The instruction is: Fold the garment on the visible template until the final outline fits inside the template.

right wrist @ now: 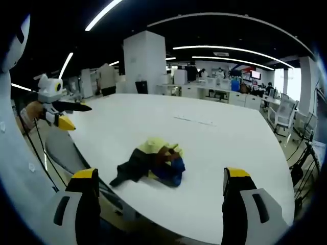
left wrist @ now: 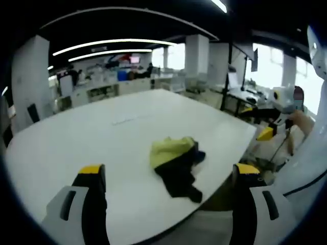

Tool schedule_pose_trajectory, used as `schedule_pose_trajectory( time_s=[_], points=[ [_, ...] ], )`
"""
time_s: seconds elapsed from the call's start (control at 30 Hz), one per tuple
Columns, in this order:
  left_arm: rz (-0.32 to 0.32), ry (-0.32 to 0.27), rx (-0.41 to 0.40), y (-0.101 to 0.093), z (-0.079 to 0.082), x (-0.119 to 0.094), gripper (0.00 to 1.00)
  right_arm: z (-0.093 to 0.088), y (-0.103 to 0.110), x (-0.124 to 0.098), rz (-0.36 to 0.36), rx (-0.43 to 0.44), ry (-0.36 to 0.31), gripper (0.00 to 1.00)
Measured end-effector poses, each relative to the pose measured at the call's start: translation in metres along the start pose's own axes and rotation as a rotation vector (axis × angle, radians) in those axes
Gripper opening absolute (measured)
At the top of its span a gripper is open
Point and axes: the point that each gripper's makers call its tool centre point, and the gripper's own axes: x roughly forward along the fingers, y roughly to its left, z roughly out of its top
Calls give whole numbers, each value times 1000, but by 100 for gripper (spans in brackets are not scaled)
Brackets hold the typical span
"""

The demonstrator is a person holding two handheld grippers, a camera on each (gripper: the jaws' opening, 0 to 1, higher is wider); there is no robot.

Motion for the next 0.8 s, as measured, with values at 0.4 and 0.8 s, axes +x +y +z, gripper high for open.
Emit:
schedule_pose_trajectory(
  time_s=[0.4,0.8],
  points=[
    [2,23,0,0,-7,-2,100,-2,3,-2,0,1,6,100],
    [7,15,1,-1,-5,-2,100,-2,5,-2,6,1,6,100]
  ],
)
